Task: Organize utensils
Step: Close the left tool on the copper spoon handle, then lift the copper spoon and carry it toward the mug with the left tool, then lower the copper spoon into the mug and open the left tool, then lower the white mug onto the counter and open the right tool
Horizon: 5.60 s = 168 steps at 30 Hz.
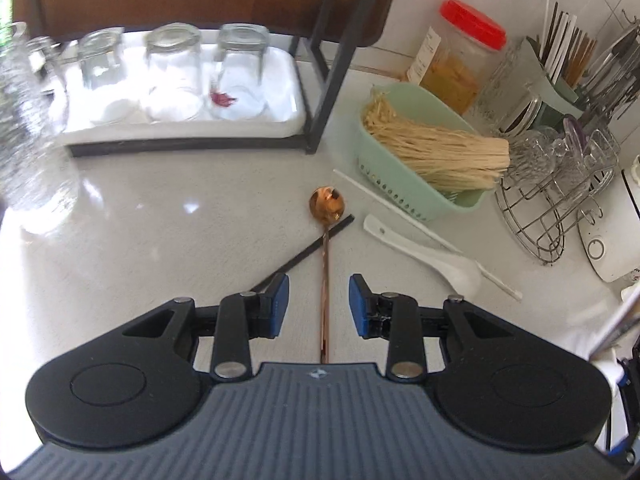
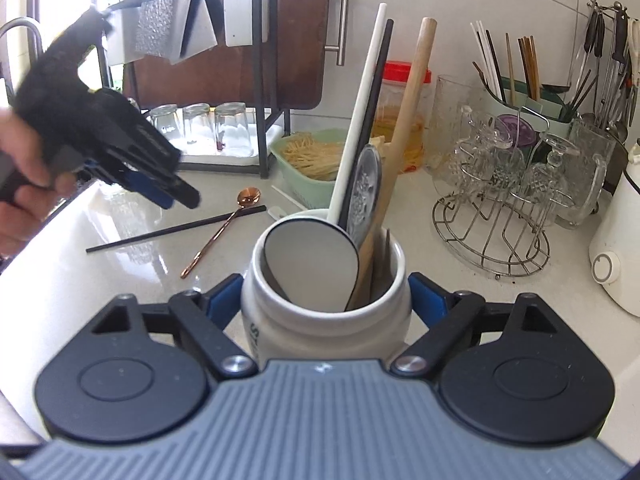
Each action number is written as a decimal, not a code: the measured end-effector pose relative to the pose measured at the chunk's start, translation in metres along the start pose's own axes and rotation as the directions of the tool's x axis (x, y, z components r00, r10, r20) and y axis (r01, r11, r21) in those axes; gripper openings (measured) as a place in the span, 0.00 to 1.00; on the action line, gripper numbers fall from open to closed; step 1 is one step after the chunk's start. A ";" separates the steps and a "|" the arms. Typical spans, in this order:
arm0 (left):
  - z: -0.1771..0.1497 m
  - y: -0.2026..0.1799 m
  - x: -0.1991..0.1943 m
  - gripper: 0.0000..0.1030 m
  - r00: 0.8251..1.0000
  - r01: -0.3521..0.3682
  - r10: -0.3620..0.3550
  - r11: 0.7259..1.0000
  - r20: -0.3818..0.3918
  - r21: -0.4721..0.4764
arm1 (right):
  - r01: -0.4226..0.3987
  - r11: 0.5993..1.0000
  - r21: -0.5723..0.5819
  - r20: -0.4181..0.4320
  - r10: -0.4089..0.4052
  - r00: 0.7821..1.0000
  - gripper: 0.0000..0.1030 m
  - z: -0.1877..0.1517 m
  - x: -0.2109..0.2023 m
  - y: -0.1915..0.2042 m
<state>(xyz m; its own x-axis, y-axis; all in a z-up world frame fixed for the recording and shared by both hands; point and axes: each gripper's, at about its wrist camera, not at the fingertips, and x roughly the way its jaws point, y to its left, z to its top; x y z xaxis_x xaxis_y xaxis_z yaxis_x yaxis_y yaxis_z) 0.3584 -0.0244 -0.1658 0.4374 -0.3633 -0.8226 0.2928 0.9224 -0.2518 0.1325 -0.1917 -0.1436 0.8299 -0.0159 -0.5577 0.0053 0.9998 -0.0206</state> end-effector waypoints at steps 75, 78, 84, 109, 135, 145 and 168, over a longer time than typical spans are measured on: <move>-0.002 -0.057 -0.047 0.32 0.986 -0.013 0.007 0.999 0.166 0.034 | -0.018 0.999 -0.044 0.005 0.018 1.000 0.88 0.006 0.014 0.000; -0.003 -0.061 -0.059 0.32 0.983 -0.014 0.008 0.999 0.182 0.035 | -0.021 0.999 -0.044 0.009 0.021 1.000 0.87 0.006 0.015 0.000; 0.000 -0.074 -0.089 0.32 0.975 0.011 -0.021 0.999 0.223 0.048 | -0.019 0.999 -0.036 0.020 0.019 1.000 0.87 0.005 0.015 0.001; 0.015 -0.153 -0.204 0.32 0.925 0.167 -0.222 0.966 0.307 0.195 | -0.030 0.999 -0.031 0.041 0.032 0.999 0.87 0.004 0.016 -0.001; -0.010 -0.174 -0.138 0.32 0.973 0.108 -0.149 0.969 0.175 0.223 | -0.058 0.998 -0.039 0.050 0.060 0.997 0.87 0.003 0.014 -0.005; -0.021 -0.173 -0.099 0.32 0.990 0.087 -0.110 0.969 0.088 0.229 | -0.058 0.998 -0.035 0.051 0.059 0.997 0.87 0.003 0.014 -0.005; -0.020 -0.160 -0.140 0.53 0.980 0.075 -0.109 0.978 0.165 0.197 | -0.085 0.996 0.005 0.033 0.085 0.996 1.00 0.018 0.008 -0.013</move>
<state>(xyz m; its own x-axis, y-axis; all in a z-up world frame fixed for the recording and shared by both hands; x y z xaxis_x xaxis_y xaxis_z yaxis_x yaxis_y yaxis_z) 0.2328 -0.1184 -0.0205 0.5373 -0.4782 -0.6947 0.4865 0.8486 -0.2079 0.1495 -0.2051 -0.1326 0.8453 0.0699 -0.5297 -0.0626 0.9975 0.0317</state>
